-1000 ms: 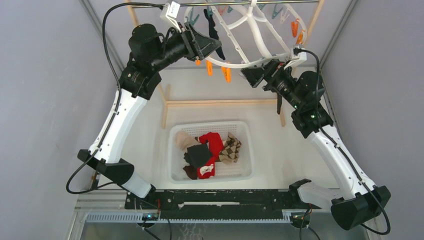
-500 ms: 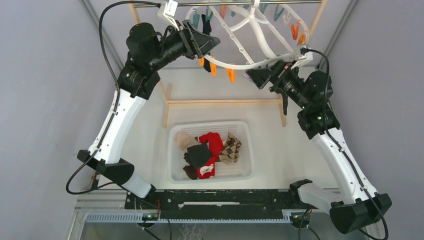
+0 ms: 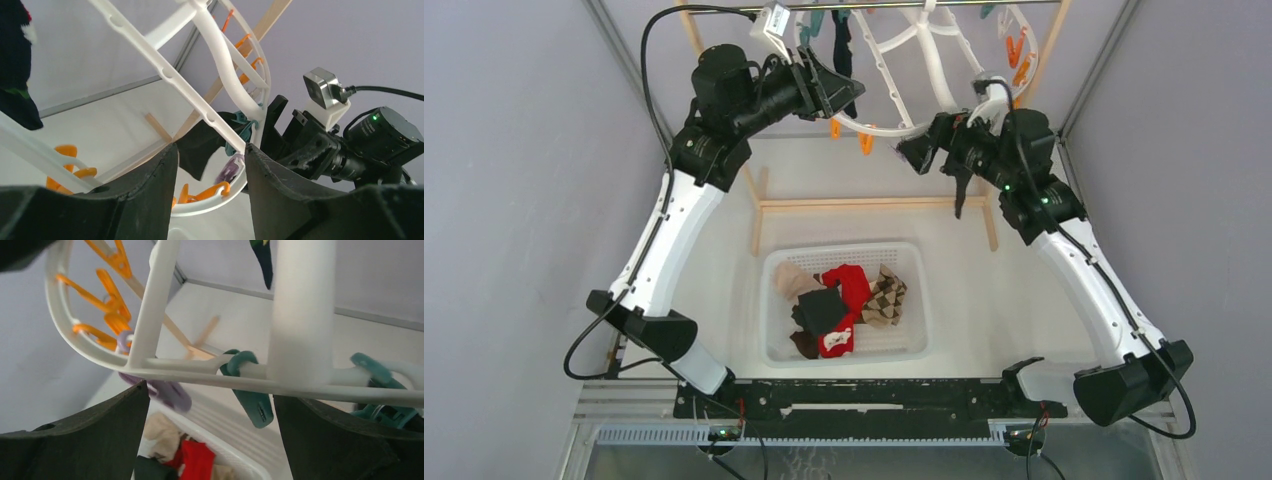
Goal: Remove the socks clipped to the hanger
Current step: Adjust the hanger on the clothesline.
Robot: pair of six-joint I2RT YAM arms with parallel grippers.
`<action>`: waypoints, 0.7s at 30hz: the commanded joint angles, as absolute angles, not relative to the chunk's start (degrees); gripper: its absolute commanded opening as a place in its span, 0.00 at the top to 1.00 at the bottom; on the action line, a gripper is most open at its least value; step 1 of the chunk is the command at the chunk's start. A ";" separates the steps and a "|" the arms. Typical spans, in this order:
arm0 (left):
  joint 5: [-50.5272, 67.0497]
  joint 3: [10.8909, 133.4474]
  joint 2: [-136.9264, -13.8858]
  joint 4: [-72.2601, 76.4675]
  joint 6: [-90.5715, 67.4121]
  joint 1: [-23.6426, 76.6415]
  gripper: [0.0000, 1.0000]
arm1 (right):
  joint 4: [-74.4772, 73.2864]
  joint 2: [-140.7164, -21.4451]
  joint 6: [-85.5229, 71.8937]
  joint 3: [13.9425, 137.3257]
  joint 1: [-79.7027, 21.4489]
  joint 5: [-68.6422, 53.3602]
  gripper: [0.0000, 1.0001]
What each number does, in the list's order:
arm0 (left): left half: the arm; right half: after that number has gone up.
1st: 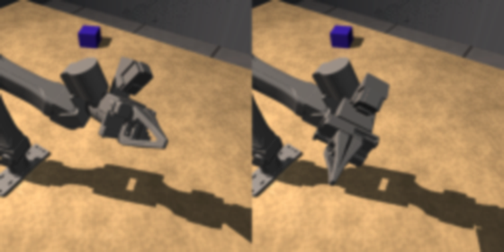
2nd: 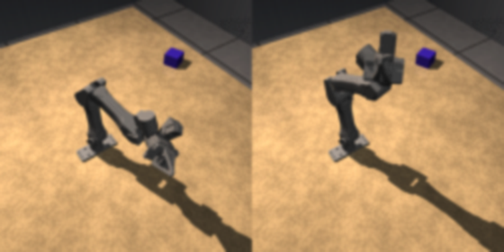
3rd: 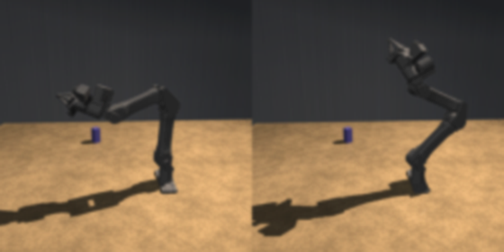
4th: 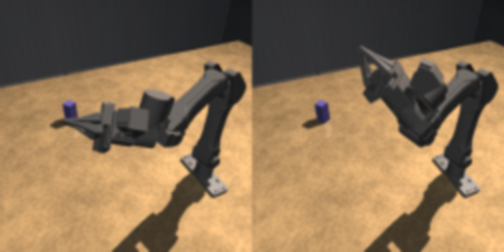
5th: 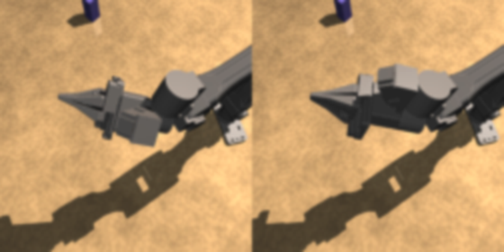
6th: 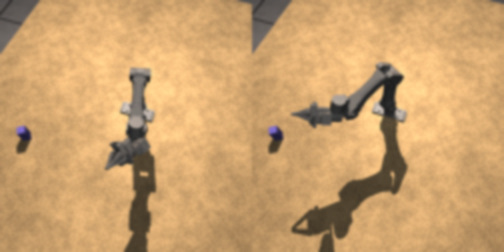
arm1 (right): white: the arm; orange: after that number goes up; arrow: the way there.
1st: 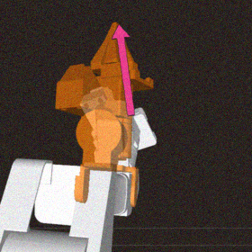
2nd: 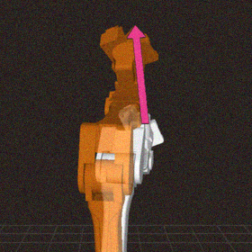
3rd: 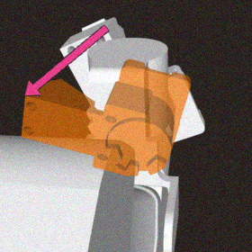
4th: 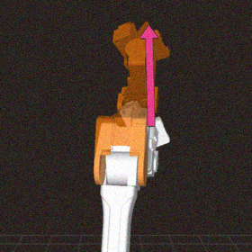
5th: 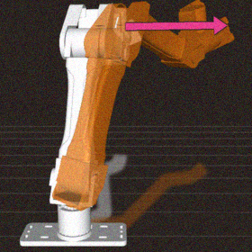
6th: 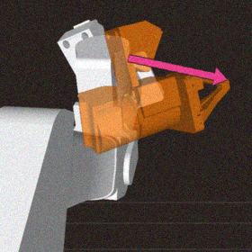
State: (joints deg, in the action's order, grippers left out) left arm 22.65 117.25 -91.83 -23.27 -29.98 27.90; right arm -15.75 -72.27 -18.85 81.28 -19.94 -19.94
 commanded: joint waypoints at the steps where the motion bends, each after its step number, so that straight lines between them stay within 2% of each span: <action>1: 22.92 120.01 -92.14 -23.20 -28.76 27.12 0.43 | -18.29 -72.59 -4.91 83.41 -23.99 -8.65 0.00; 8: 22.53 120.32 -93.16 -23.91 -28.62 26.64 0.44 | -15.61 -74.95 7.41 82.02 -30.25 8.89 0.00; 21: 21.92 121.02 -93.61 -25.45 -27.96 26.63 0.44 | -15.68 -76.00 19.02 78.89 -41.37 27.31 0.00</action>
